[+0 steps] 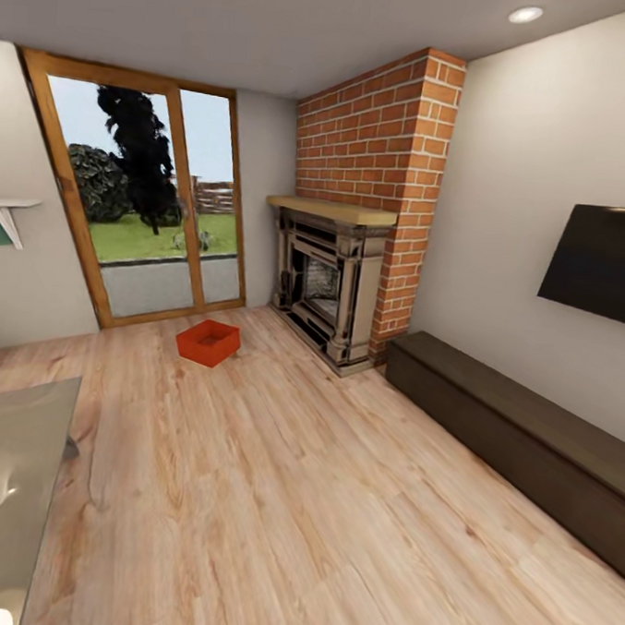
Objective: Move the two storage containers from the living room to the garage. In the garage, place one container on the floor and stack the other container on top of it (either order is fine).
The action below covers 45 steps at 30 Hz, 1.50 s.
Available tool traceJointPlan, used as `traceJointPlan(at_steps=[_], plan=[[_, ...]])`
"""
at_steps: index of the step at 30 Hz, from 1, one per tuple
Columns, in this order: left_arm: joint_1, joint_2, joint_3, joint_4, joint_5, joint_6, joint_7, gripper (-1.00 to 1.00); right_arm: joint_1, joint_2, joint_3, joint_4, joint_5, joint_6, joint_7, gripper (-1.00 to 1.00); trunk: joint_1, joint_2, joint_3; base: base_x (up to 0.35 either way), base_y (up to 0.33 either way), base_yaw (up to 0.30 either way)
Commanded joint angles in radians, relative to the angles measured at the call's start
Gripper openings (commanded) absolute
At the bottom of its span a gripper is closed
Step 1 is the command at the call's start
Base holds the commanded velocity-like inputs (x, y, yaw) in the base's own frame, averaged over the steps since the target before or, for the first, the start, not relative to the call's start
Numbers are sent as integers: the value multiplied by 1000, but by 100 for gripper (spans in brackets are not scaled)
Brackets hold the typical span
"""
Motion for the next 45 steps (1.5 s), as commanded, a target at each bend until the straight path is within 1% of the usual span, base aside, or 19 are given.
traceJointPlan(at_steps=[1, 4, 8, 18, 45], plan=[[-2, 0, 4, 5, 1, -7, 2, 100, -2, -1, -7, 4, 10, -8, 1, 100, 1, -2, -2, 326, 0, 246], [-2, 0, 4, 5, 1, -7, 2, 100, -2, -1, -7, 4, 10, -8, 1, 100, 1, -2, -2, 326, 0, 232], [-2, 0, 4, 5, 1, -6, 2, 100, -2, -1, -7, 4, 10, -8, 1, 100, 1, -2, -2, 326, 0, 70], [-2, 0, 4, 5, 1, -6, 2, 100, -2, -1, -7, 4, 10, -8, 1, 100, 1, -2, -2, 326, -18, 6], [-2, 1, 4, 5, 1, -6, 2, 100, -2, -1, -7, 4, 10, -8, 1, 100, 1, -2, -2, 326, -92, 0]])
